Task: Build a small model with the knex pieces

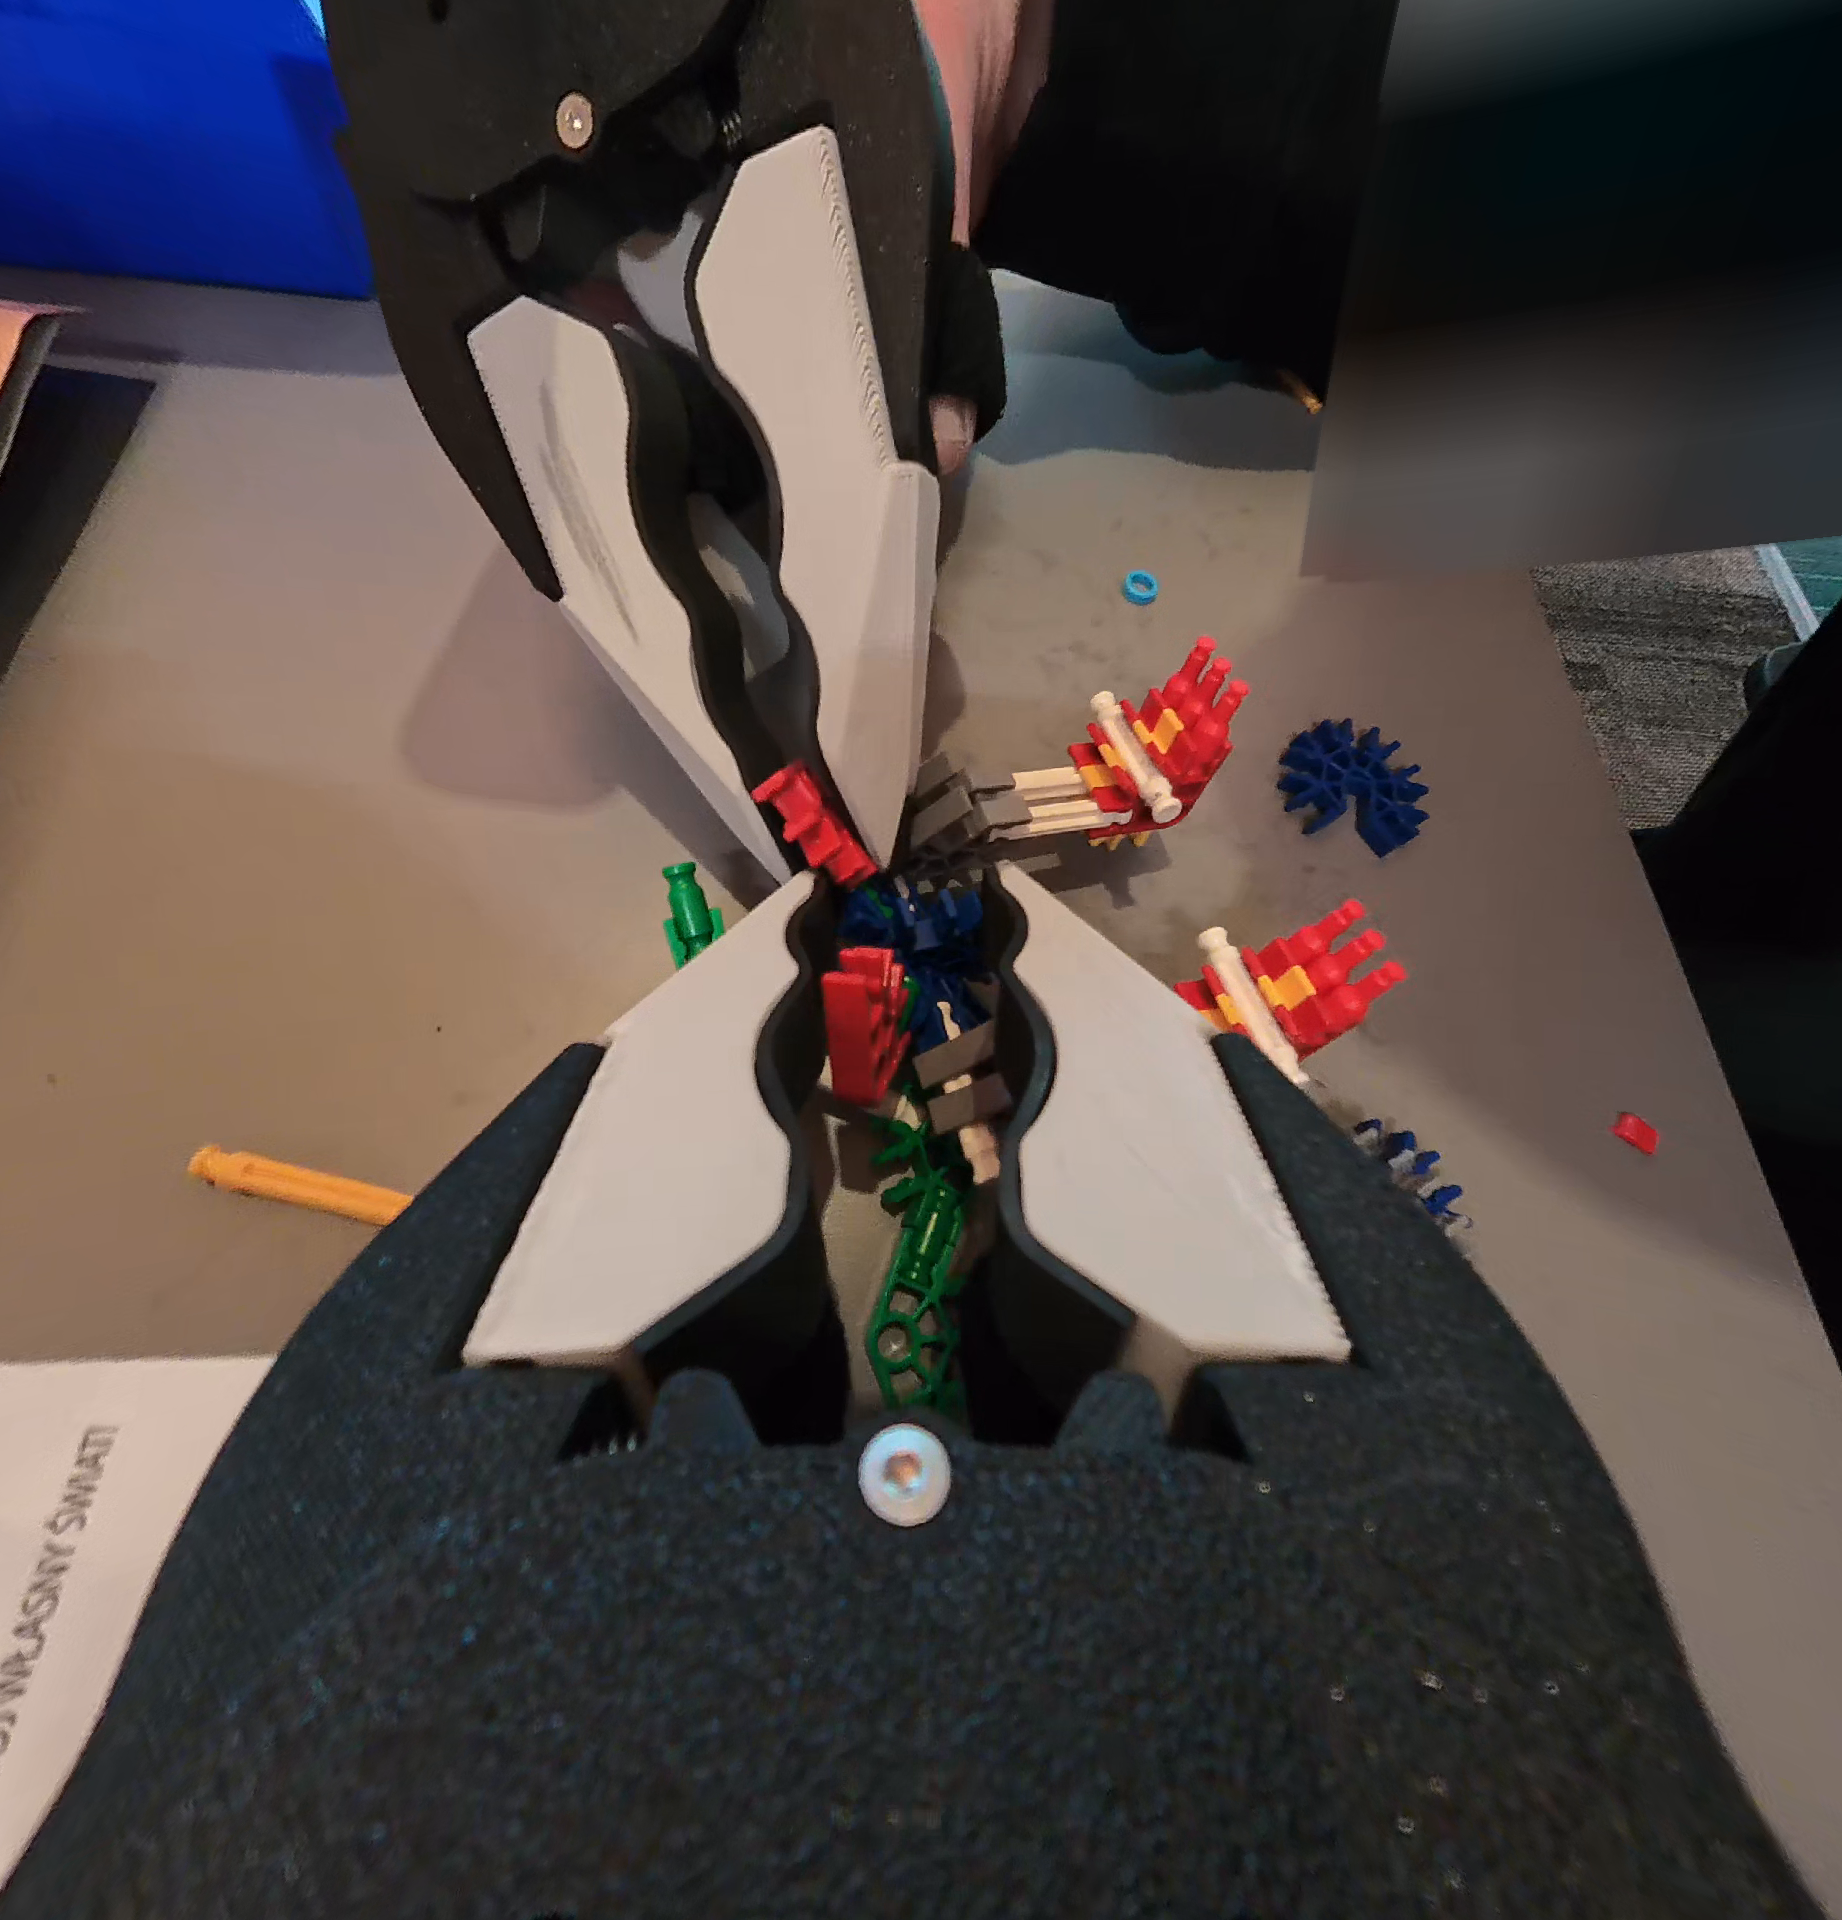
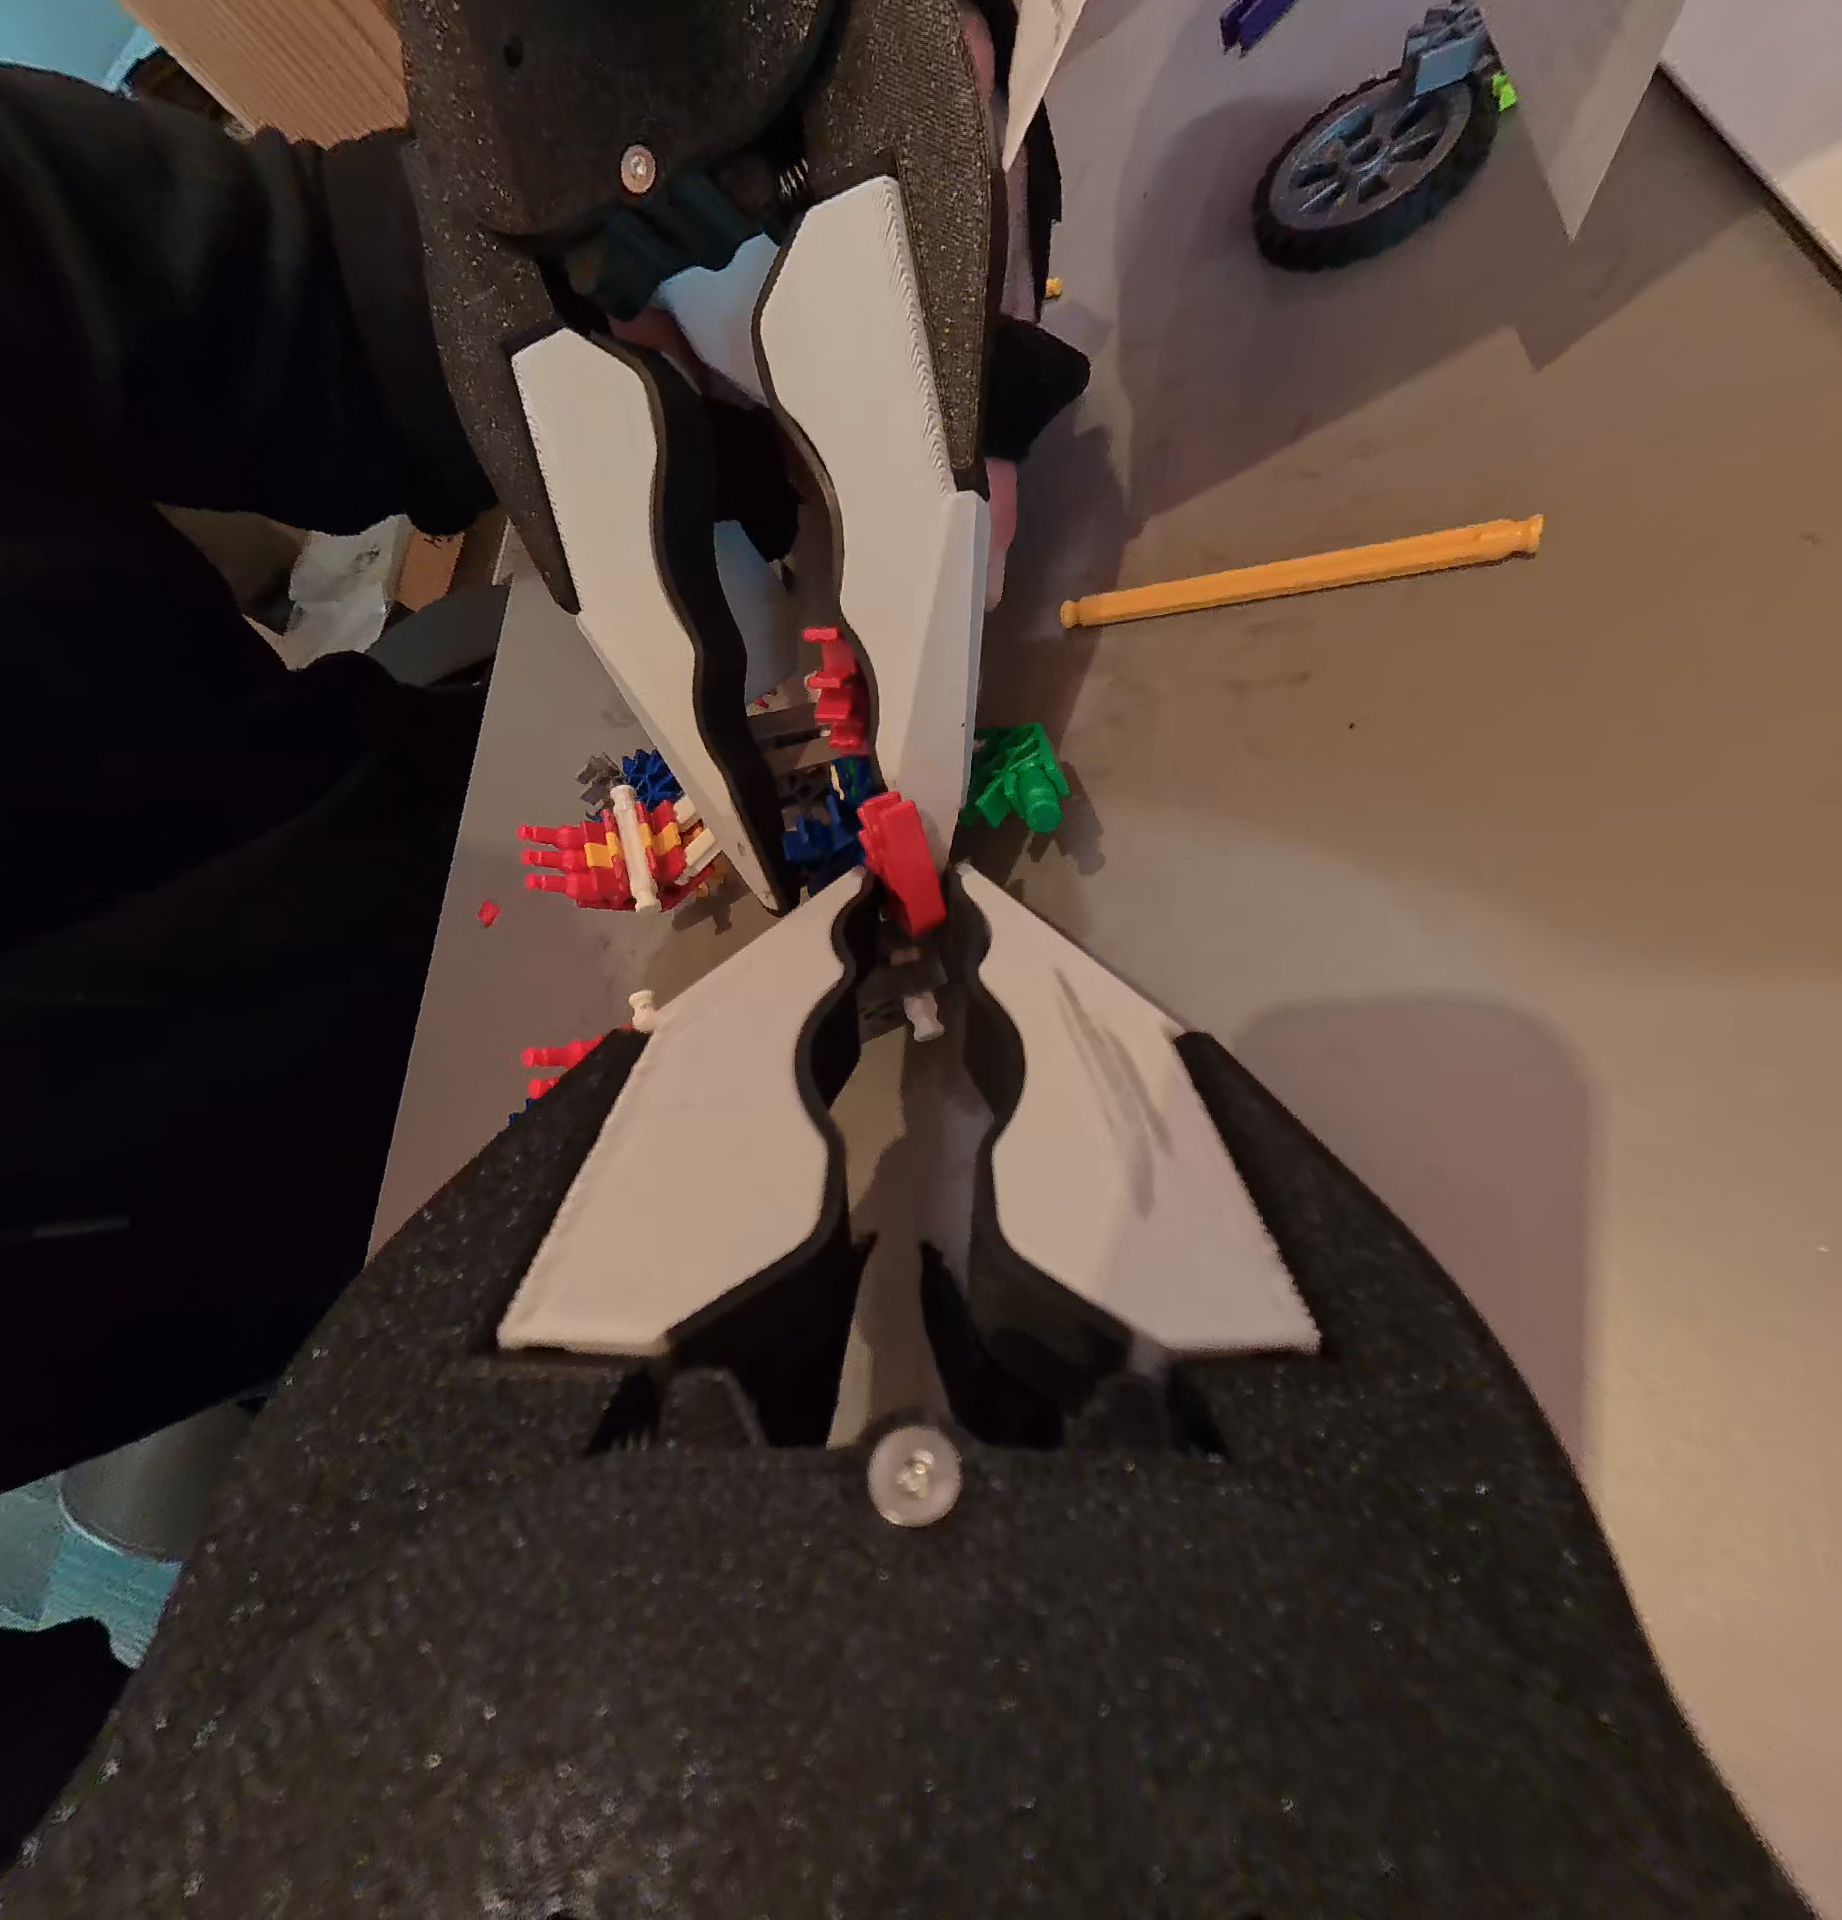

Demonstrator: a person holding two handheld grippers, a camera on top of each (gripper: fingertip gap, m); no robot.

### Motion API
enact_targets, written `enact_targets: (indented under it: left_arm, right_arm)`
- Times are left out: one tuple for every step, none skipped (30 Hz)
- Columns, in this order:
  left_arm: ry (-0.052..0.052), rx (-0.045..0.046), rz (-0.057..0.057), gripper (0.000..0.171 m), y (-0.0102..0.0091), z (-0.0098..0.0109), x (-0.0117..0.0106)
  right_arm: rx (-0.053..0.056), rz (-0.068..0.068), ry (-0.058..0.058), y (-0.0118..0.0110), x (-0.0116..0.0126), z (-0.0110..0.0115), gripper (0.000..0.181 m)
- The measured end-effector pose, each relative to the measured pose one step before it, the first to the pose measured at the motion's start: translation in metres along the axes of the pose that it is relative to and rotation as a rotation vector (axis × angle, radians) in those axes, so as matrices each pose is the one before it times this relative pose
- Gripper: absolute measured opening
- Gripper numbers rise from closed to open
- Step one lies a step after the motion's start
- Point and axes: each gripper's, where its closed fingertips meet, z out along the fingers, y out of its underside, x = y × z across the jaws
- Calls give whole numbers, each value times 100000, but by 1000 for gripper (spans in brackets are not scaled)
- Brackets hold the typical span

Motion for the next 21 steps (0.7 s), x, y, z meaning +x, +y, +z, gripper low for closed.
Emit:
enact_targets:
  left_arm:
    - [-398, -106, 1, 27, 20, 28, -86]
    - [270, 383, -10, 26, -40, -32, 11]
    - [300, 648, -79, 26, -77, -35, 8]
    - [-163, 598, -714, 26, -70, -30, -104]
    - [-229, 596, -678, 26, -72, -51, -138]
    - [-255, 887, -565, 26, -118, -73, -132]
    - [-267, 773, -922, 26, -109, -65, -137]
    - [1293, 412, -529, 26, -50, -2, 162]
    - [-497, -553, 484, 26, 24, 50, 41]
    - [-1242, -1518, 668, 26, 171, 105, -60]
    - [-198, -636, -330, 26, 118, 51, -15]
    - [-267, 600, -406, 25, -53, -55, -77]
    - [-552, 71, -442, 25, 15, 3, -115]
    - [107, -886, 150, 25, 126, 31, -19]
    - [-121, -979, 516, 25, 113, 48, 5]
    - [-34, -162, -68, 25, -5, 8, -1]
    - [42, -86, 1, 25, -10, 5, 2]
    - [-61, -367, 772, 25, 19, 26, 33]
    - [460, -293, 554, 25, 12, 17, 88]
    - [651, -333, 435, 25, 9, 38, 106]
    - [416, -703, 693, 25, 64, 17, 95]
  right_arm:
    - [-9, 469, 452, -11, 93, 13, 10]
    - [264, 192, -94, -38, 12, -19, 10]
    - [407, 136, -470, -48, -39, -41, 10]
    - [621, 323, 134, -97, 60, -50, 10]
    - [806, 41, 729, -132, 129, -50, 9]
    - [870, 7, 240, -164, 86, -56, 9]
    - [981, 572, 280, -174, 125, -73, 8]
    - [36, 209, -940, -5, -87, 1, 8]
    - [-206, -84, -433, 27, -47, 22, 8]
    - [-640, 157, 577, 74, 80, 72, 7]
    - [-882, 228, 454, 109, 85, 104, 7]
    - [213, 99, 330, -39, 49, 18, 7]
    - [443, 182, 871, -75, 129, -12, 7]
    - [-496, -129, 849, 60, 82, 87, 7]
    - [-791, -92, 420, 82, 45, 84, 7]
    - [-238, 135, 78, 15, 19, 31, 7]
    - [-120, 262, -128, 8, 2, 3, 7]
    - [-324, 311, -197, 27, -10, 21, 7]
    - [-478, 409, -713, 53, -62, 35, 7]
    - [-642, 34, -655, 77, -86, 23, 6]
    - [-638, -389, 100, 68, -53, 80, 6]
